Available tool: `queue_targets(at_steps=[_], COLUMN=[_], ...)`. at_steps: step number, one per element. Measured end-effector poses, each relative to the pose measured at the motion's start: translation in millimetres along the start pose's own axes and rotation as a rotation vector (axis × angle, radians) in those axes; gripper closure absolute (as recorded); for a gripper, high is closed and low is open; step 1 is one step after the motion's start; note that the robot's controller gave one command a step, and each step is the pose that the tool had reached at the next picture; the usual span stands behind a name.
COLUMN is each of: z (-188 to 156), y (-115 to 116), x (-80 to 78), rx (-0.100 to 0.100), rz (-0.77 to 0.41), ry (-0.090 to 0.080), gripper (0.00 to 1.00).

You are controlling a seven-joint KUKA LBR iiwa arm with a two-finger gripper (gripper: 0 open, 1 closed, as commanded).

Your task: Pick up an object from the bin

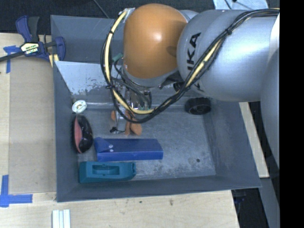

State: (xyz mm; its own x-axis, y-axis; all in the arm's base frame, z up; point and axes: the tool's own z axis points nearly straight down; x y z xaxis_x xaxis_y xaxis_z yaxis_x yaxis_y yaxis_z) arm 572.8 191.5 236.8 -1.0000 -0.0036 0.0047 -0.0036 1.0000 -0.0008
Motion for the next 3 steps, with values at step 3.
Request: queue_targets(at_steps=[3], z=[77], y=[-59], x=[84.2], rx=[0.0], rz=[-0.26], ry=[-0.003], gripper=[0.0])
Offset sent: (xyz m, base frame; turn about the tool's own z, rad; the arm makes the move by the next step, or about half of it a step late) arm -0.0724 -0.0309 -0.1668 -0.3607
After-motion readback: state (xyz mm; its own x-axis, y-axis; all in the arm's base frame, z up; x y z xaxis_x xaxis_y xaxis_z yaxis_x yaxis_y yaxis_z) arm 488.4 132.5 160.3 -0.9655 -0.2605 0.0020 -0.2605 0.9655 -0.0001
